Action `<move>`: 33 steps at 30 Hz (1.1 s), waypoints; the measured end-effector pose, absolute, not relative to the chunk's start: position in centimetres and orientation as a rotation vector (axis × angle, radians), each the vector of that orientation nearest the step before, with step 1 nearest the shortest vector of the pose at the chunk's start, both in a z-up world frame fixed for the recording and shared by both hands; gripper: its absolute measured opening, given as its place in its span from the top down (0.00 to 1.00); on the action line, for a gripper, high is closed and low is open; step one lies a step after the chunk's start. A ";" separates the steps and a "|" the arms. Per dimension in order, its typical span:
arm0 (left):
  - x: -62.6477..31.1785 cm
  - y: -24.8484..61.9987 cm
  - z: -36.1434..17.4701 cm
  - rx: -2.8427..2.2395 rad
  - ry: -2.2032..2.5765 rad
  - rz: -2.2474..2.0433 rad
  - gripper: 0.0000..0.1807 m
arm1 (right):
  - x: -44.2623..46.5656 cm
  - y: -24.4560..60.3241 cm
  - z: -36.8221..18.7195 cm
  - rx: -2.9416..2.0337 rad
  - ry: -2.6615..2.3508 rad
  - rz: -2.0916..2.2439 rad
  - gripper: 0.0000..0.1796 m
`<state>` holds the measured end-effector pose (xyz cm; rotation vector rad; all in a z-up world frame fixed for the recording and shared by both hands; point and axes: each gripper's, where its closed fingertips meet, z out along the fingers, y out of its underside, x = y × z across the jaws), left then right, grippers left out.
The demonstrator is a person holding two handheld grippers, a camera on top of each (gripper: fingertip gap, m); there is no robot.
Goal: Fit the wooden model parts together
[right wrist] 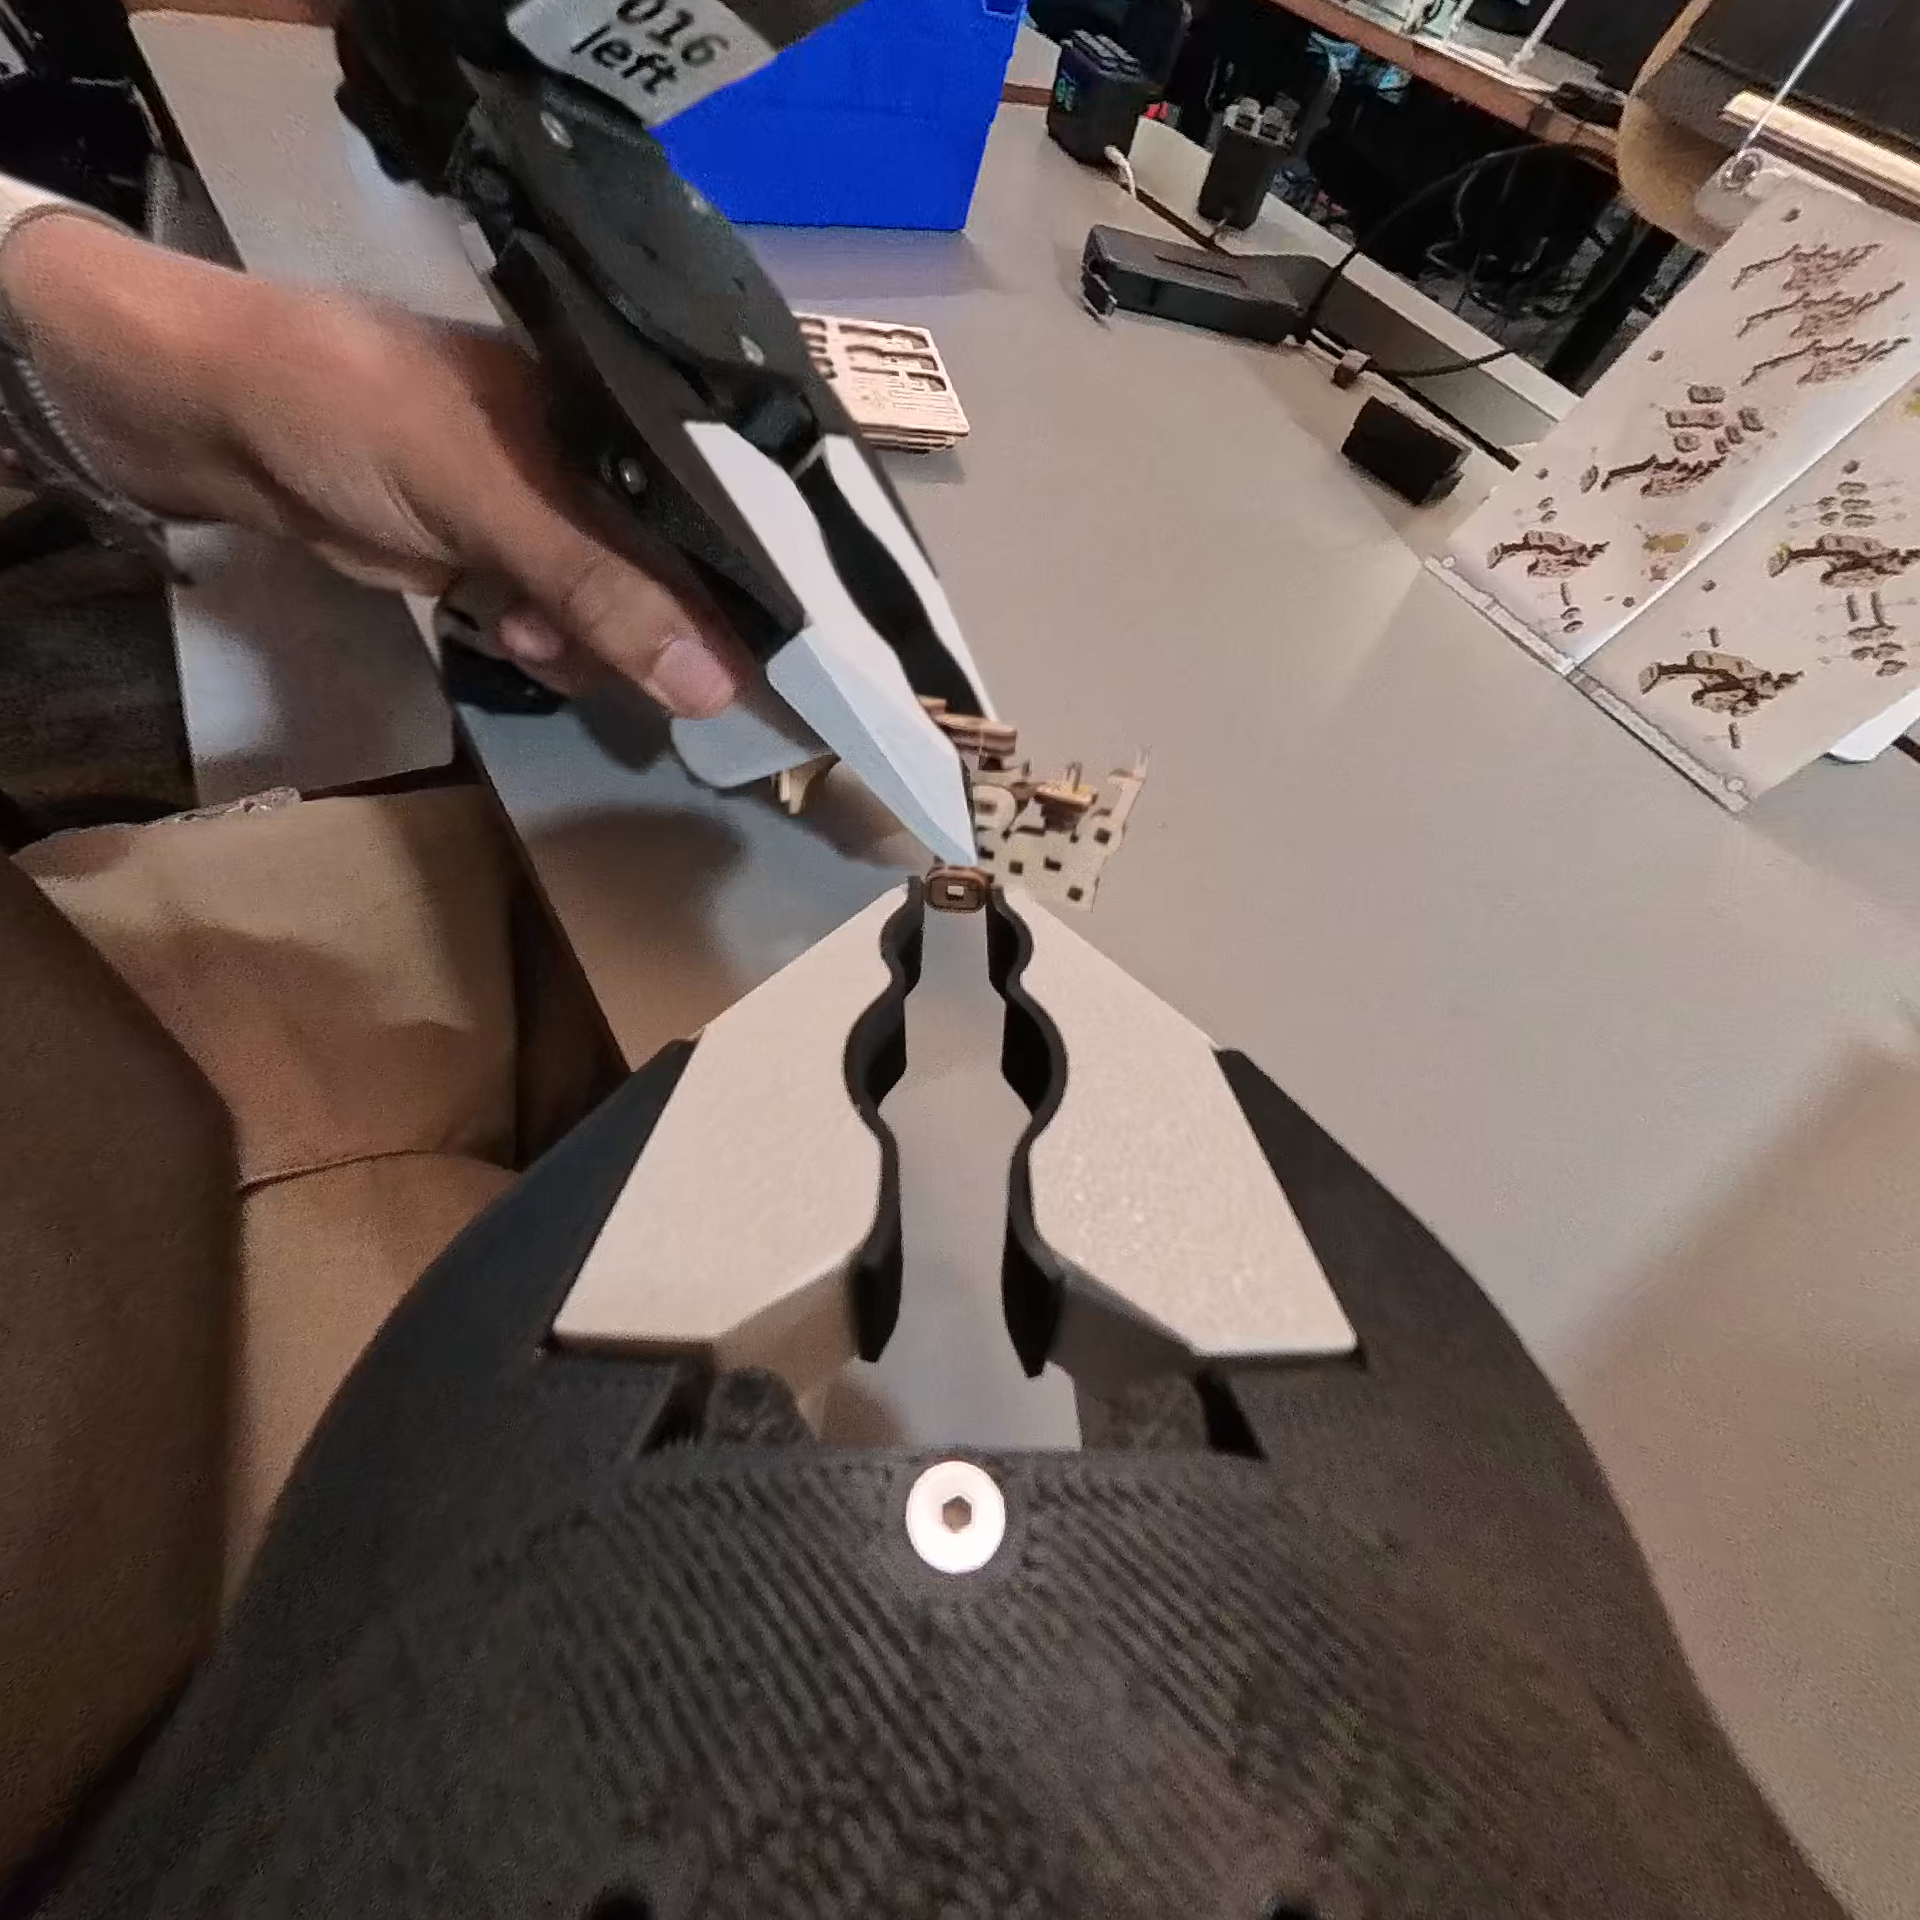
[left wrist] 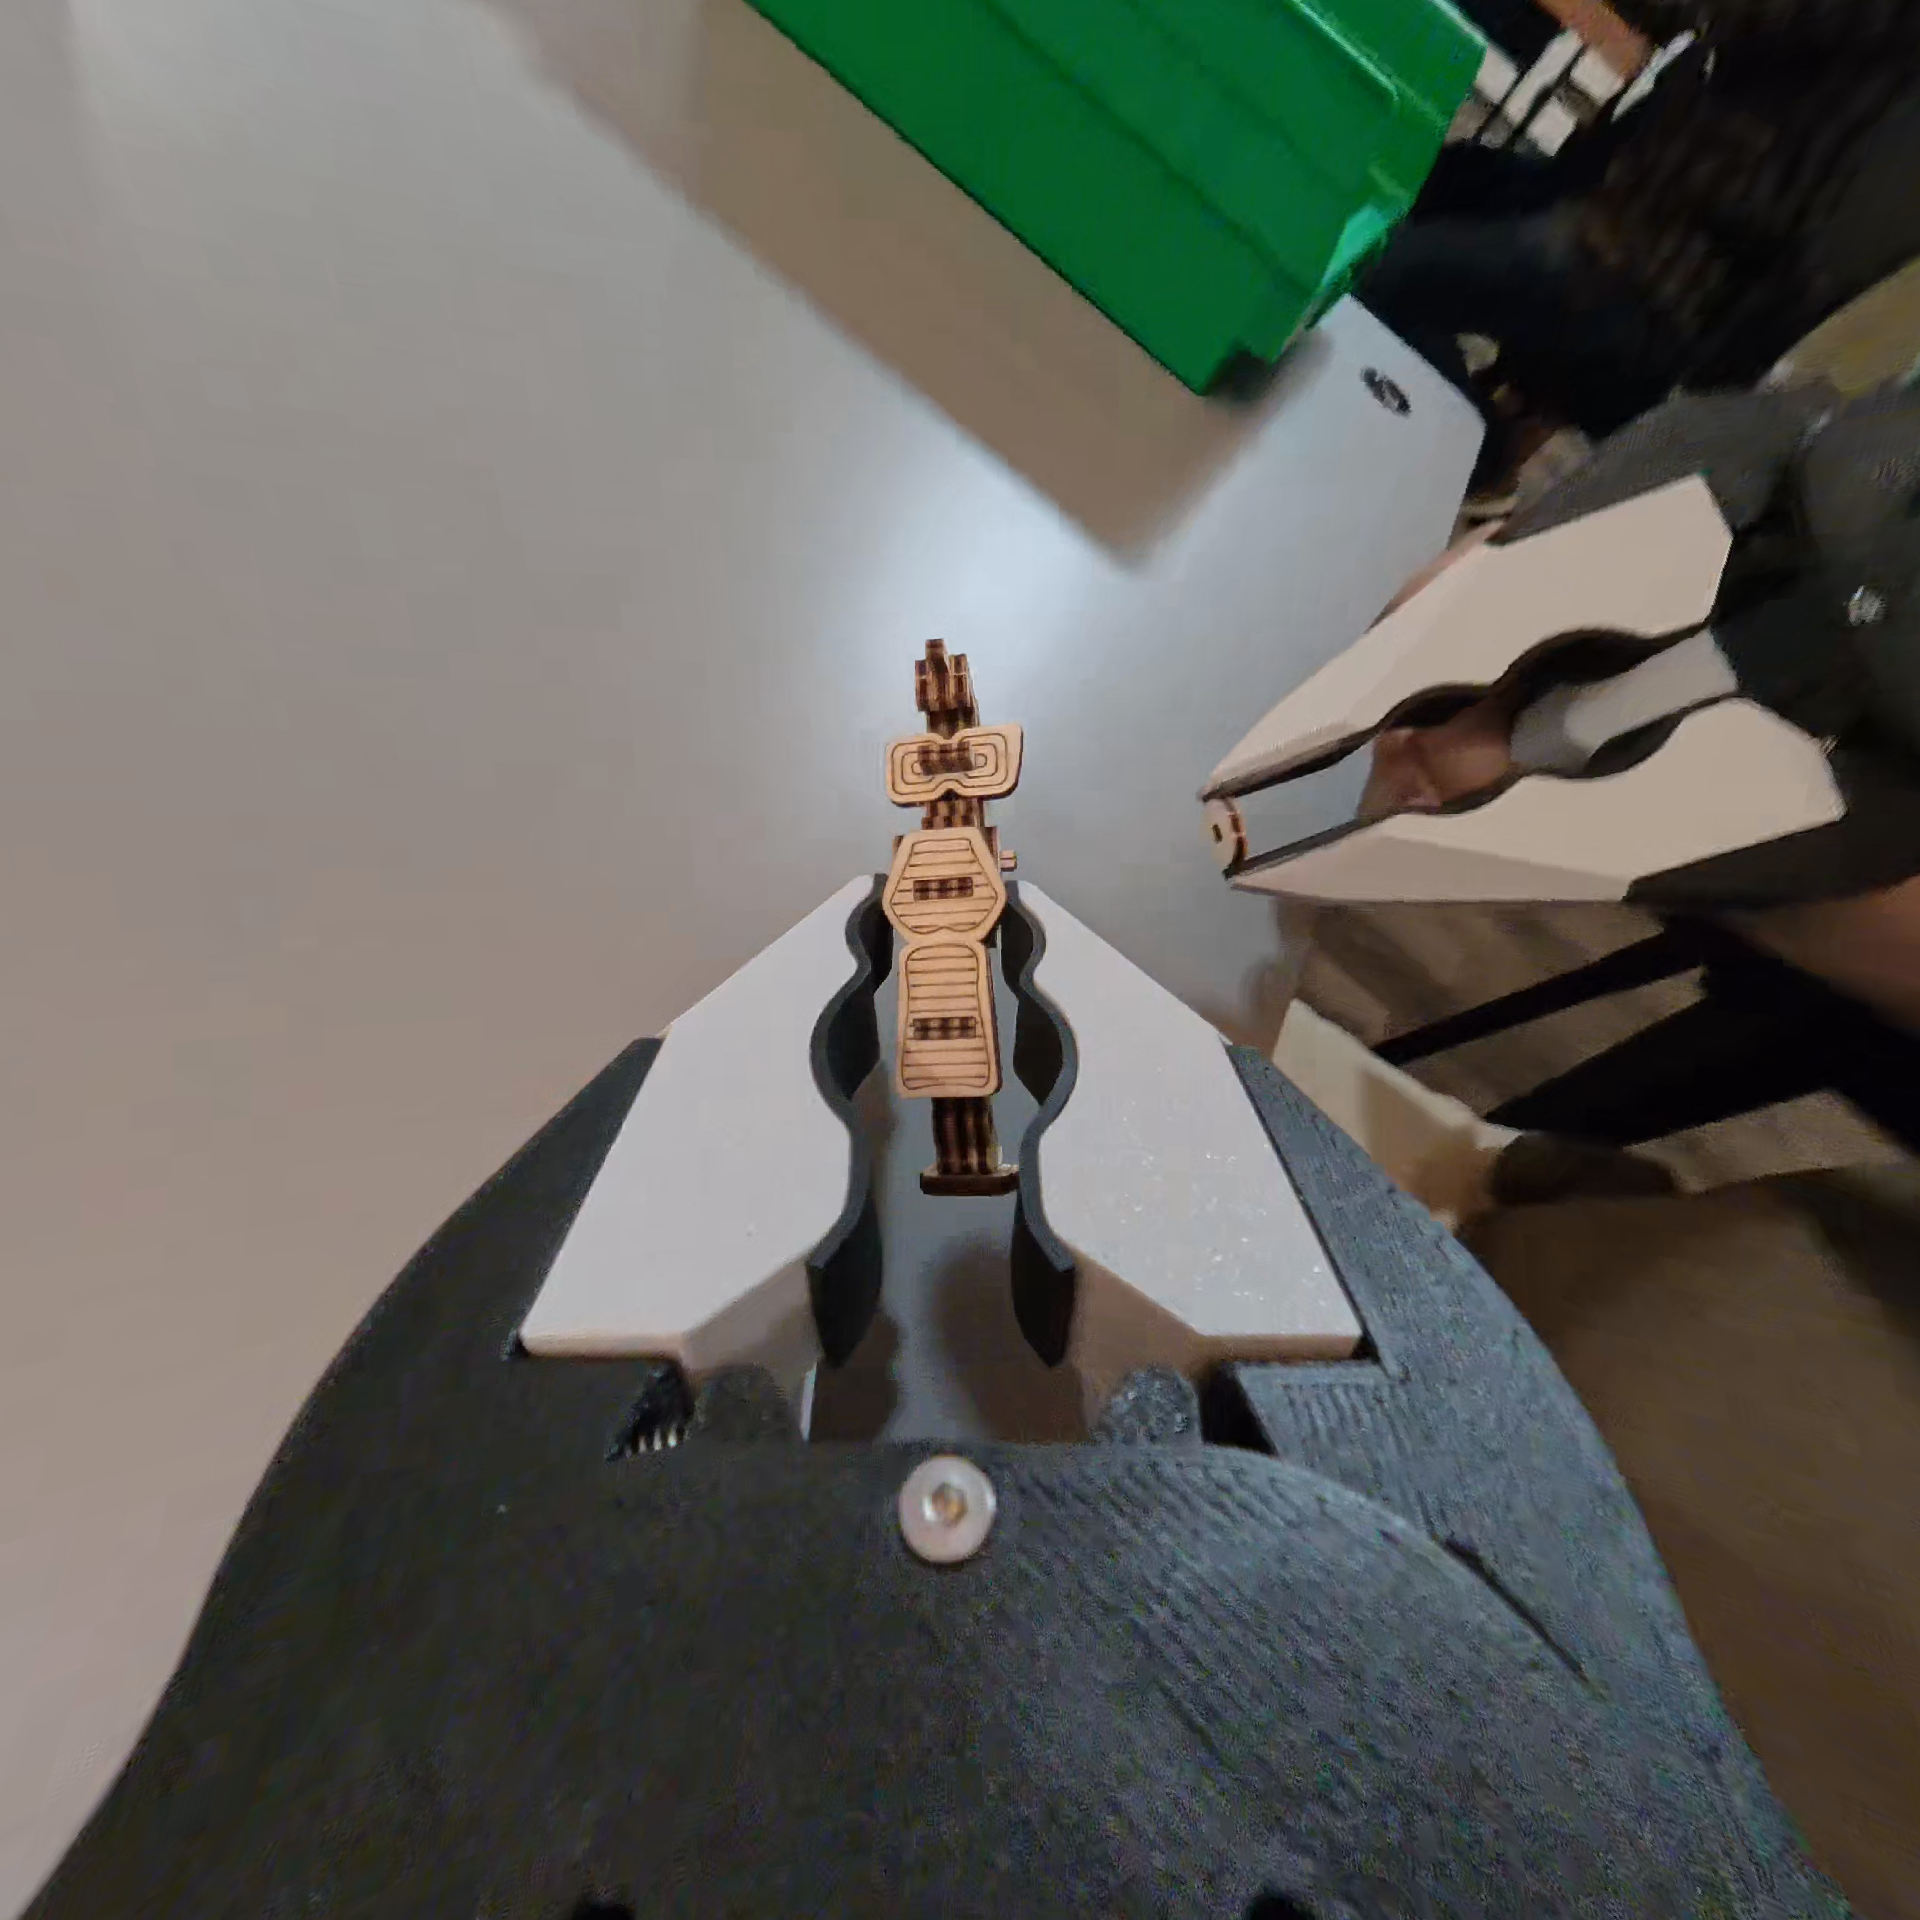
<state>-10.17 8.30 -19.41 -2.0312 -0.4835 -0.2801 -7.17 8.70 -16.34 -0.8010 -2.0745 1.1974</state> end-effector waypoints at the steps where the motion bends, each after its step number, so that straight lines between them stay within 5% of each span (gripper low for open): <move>1: -10.0 8.5 -19.5 -2.022 -0.514 -0.314 0.91 | -7.3 8.7 -16.4 -0.817 -2.070 1.193 0.94; 30: -8.9 8.8 -20.6 -1.960 -0.687 -0.604 0.90 | -9.0 9.1 -19.8 -1.151 -2.144 1.233 0.94; 33: -8.4 8.9 -20.2 -1.941 -0.656 -0.656 0.85 | -9.0 9.2 -20.2 -1.167 -2.162 1.215 0.94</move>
